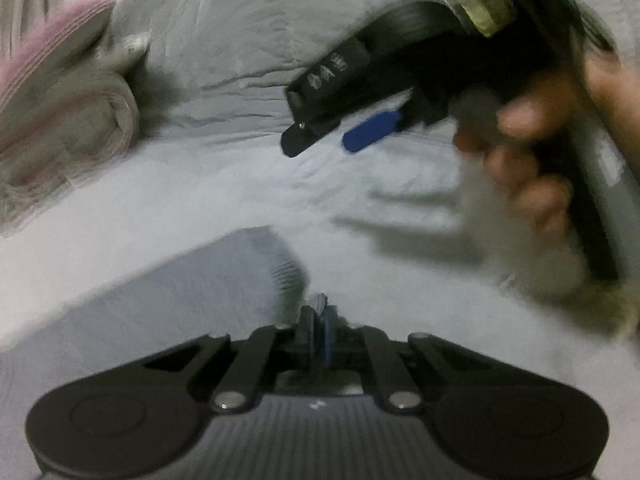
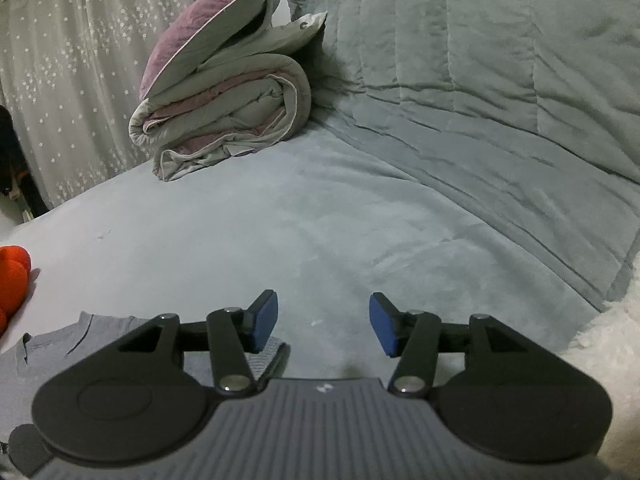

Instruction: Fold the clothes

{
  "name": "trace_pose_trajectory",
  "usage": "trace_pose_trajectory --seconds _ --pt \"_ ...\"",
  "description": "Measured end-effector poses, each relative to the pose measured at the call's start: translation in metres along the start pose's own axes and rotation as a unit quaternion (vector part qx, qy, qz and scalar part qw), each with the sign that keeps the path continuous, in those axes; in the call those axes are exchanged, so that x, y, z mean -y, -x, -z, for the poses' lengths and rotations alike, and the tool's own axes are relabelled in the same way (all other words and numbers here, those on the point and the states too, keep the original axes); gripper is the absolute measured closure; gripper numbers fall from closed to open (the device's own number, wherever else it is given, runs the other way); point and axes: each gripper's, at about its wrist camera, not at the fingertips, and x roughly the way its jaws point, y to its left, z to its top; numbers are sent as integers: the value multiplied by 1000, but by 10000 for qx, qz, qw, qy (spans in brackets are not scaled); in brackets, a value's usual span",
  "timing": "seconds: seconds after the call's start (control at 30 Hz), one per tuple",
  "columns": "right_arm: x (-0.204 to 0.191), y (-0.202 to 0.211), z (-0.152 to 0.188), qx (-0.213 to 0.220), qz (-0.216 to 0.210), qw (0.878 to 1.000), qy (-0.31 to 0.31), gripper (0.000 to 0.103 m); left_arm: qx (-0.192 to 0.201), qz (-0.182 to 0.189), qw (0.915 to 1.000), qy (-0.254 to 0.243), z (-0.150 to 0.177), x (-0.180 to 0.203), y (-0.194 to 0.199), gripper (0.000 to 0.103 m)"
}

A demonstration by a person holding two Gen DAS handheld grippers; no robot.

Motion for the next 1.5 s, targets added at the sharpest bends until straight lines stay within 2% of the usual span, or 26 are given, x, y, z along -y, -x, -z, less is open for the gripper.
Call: trace_pose_trajectory --seconds 0.07,0.17,0.23,0.33,0.5,0.6,0.7,0.8,0.97,1.07,1.23,1.33,1.43,1.5 --pt "1 2 0 26 -41 10000 -13 47 -54 339 9990 290 3 -8 0 96" --pt "-1 0 1 -25 -139 9999 -23 47 -71 555 9972 486 6 -13 -1 83" --pt "-4 -2 2 -77 -178 9998 25 47 63 714 9956 602 4 -16 7 53" --pt "-8 -4 2 -127 -242 9996 93 47 349 797 9939 672 -1 -19 23 48" --pt "-15 -7 5 -184 -592 9980 123 47 480 326 9957 722 -2 -37 42 41" --pt "-24 -13 9 -258 -1001 9944 208 47 355 262 9936 1040 9 -53 39 38" --pt "-35 -24 15 -393 -1479 9877 336 47 64 261 9944 1024 20 -53 26 36" --pt "-45 -38 24 -623 -1878 9792 447 47 28 317 9965 770 23 -43 21 22" --pt "-55 -53 37 -972 -1807 9734 1021 47 -48 366 9970 678 24 -39 24 19" --pt "-49 -44 35 -990 -1715 9718 1283 48 -72 316 9971 694 32 -36 40 18" --pt "-51 -38 34 -956 -1309 9742 1569 45 -108 42 9944 1050 54 -34 84 17" --pt "-58 -31 29 -798 -1233 9755 1635 44 -11 -386 9880 1492 75 -31 124 17" --pt "-65 -23 24 -625 -1303 9755 1661 36 119 -932 9800 1753 98 -25 166 15" --pt "-73 -20 22 -625 -1191 9778 1609 33 97 -1284 9739 1871 112 -23 188 13"
